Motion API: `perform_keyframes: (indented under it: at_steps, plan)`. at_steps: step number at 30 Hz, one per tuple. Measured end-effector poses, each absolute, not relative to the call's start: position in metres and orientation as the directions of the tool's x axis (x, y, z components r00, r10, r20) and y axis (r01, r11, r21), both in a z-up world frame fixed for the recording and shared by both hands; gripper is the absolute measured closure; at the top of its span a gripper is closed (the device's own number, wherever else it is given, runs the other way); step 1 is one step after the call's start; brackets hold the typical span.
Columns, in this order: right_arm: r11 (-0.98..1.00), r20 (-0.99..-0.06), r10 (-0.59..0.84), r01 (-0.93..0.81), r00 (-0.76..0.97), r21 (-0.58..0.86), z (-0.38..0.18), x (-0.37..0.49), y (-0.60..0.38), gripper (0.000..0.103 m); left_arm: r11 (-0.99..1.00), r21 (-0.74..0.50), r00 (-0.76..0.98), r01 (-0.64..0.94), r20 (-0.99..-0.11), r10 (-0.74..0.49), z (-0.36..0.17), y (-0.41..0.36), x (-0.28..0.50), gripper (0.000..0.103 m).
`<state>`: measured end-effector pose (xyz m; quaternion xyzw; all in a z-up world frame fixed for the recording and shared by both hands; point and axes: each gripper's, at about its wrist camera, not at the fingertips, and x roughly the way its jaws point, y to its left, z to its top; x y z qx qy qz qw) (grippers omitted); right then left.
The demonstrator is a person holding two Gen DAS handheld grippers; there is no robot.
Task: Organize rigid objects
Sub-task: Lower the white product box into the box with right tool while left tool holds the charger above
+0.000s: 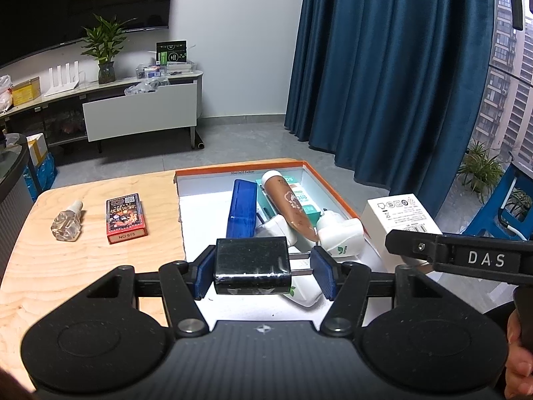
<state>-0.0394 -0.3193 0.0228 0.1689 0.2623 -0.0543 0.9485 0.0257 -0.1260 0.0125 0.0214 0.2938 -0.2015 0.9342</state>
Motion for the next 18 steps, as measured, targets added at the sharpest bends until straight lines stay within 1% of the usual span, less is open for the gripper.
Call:
perform_keyframes:
  at_steps: [18]
  plan:
    - [0.935,-0.52,-0.013,0.195,0.854,0.295,0.0198,-0.0411,-0.3227,0.028,0.917,-0.084,0.74,0.391,-0.564,-0.367,0.0107,-0.1265,0.028,0.042]
